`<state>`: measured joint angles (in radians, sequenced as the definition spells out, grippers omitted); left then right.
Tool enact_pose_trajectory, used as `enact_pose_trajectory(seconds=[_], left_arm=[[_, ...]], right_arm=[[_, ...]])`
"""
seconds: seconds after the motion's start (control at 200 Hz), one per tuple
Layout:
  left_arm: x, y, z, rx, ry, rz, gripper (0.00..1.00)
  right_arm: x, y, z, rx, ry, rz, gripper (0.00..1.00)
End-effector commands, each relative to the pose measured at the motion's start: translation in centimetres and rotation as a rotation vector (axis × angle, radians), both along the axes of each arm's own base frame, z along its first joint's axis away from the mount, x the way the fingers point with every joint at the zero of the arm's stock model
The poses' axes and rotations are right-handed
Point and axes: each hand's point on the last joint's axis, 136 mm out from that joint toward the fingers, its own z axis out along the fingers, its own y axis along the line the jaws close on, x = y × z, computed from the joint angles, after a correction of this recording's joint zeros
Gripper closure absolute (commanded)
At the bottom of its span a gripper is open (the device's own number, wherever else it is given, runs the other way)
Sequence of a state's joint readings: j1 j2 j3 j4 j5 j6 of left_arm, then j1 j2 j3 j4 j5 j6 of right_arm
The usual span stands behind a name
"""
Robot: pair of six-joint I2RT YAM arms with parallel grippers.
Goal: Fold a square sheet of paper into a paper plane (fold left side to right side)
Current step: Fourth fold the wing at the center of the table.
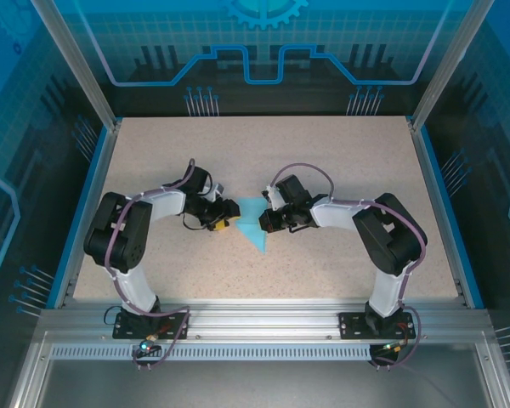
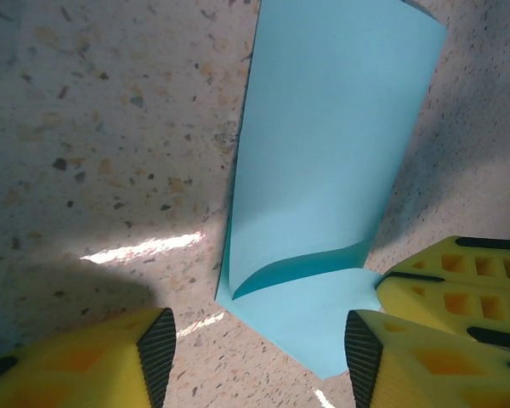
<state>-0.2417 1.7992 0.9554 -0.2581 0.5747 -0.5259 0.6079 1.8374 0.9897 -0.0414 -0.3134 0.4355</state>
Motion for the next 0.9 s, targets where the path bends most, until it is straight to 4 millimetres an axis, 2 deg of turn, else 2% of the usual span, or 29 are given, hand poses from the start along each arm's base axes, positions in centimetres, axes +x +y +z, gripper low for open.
enact_pose_trajectory(seconds=[0.0, 0.26, 0.53, 0.695, 0.895], left_arm=[[-0.2, -0.9, 0.1, -0.041, 0.021, -0.014, 0.44], [0.1, -1.7, 0.1, -0.052, 0.020, -0.028, 0.49], [0.4, -2.6, 0.5, -0.050, 0.008, -0.035, 0.64], [0.7, -2.8, 1.4, -0.051, -0.018, -0.029, 0.72], [0.8, -3.0, 2.8, -0.056, -0.042, -0.026, 0.74]], right_arm=[[0.2, -0.3, 0.7, -0.016, -0.023, -0.002, 0.94], [0.3, -0.2, 0.9, -0.006, -0.027, -0.004, 0.94], [0.6, -0.5, 1.2, -0.015, -0.045, -0.021, 0.88], [0.8, -1.7, 2.2, -0.058, -0.093, -0.062, 0.71], [-0.2, -3.3, 5.4, -0.136, -0.199, -0.097, 0.50]])
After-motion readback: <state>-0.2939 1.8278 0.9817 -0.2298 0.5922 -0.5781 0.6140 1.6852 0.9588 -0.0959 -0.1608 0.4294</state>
